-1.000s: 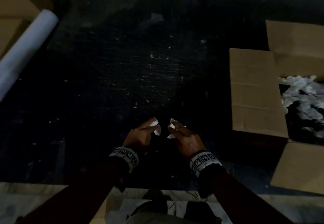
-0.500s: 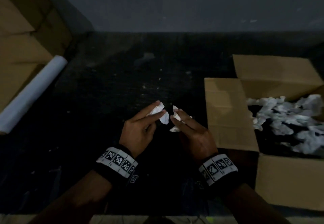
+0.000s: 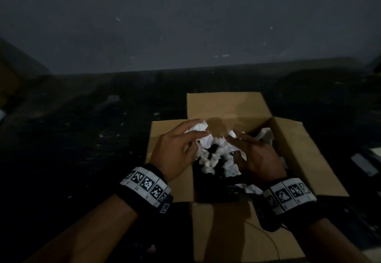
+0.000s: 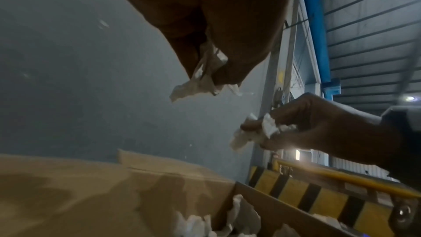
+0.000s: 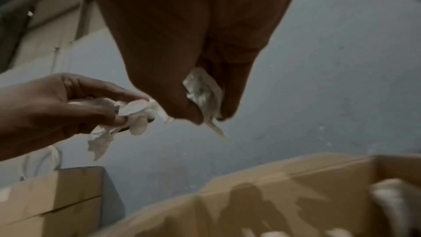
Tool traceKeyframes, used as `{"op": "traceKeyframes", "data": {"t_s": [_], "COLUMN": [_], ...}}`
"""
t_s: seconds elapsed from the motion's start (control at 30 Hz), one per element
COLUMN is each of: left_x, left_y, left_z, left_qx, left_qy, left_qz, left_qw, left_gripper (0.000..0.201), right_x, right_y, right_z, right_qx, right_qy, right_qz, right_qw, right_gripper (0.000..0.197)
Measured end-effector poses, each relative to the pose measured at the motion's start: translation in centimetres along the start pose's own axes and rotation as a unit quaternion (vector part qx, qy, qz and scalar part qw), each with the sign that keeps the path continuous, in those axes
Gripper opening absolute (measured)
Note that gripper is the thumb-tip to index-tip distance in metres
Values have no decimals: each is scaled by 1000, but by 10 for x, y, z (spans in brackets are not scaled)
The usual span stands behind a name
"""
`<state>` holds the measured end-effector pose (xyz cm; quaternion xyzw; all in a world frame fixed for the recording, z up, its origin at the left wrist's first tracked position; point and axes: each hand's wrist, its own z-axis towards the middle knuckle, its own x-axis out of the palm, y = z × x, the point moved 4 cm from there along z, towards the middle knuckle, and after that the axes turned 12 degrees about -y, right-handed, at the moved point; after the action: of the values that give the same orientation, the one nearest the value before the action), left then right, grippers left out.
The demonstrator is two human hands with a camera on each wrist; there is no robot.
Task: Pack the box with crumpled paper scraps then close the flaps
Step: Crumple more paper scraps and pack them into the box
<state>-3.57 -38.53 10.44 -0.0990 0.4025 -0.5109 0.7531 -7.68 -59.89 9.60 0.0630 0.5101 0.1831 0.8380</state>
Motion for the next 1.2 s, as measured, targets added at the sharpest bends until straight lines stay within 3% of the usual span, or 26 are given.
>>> {"op": "traceKeyframes", "data": {"t_s": [0.17,0.27,0.37,0.5,0.53,0.57,0.6,0.67,0.77,0.8,0.9,1.0,1.1,1.2], "left_x": [92,116,113,114,123,177,175,179,193,198,208,223,246,259], "left_y": [-1,15,31,39,41,50,50,51,62,65,76,95,124,147], "left_z": [22,17,11,4,6,18,18,17,12,7,-10,-21,-37,-57], "left_qx": [-57,-107,-138,-165,-177,-227,-238,-230,-234,-232,-220,-242,-217,-197], "left_qy": [130,243,302,342,365,381,391,420,461,471,492,531,568,600], "left_qz": [82,135,194,227,233,236,244,255,252,241,232,261,315,333], "left_qw": [986,955,923,897,884,865,855,840,818,816,809,769,729,700], "left_gripper": [49,62,90,106,109,111,113,118,129,134,144,147,143,126], "right_x": [3,12,13,14,15,30,34,58,97,110,137,170,205,227], "right_y": [-93,-108,-100,-89,-94,-144,-140,-145,-159,-165,-180,-195,-207,-215], "right_z": [-4,-3,6,18,24,43,43,43,33,28,13,5,-2,-11], "right_qx": [57,24,23,4,-11,-25,-26,-14,-23,-25,-25,-28,22,90], "right_qy": [129,204,231,276,291,334,344,371,442,456,426,399,431,456], "right_qz": [32,34,58,91,112,145,167,147,4,-33,-111,-132,-107,-71], "right_qw": [989,978,971,957,950,931,924,917,897,889,898,907,896,883], "right_gripper": [55,62,54,30,24,21,24,51,119,127,118,95,93,78]}}
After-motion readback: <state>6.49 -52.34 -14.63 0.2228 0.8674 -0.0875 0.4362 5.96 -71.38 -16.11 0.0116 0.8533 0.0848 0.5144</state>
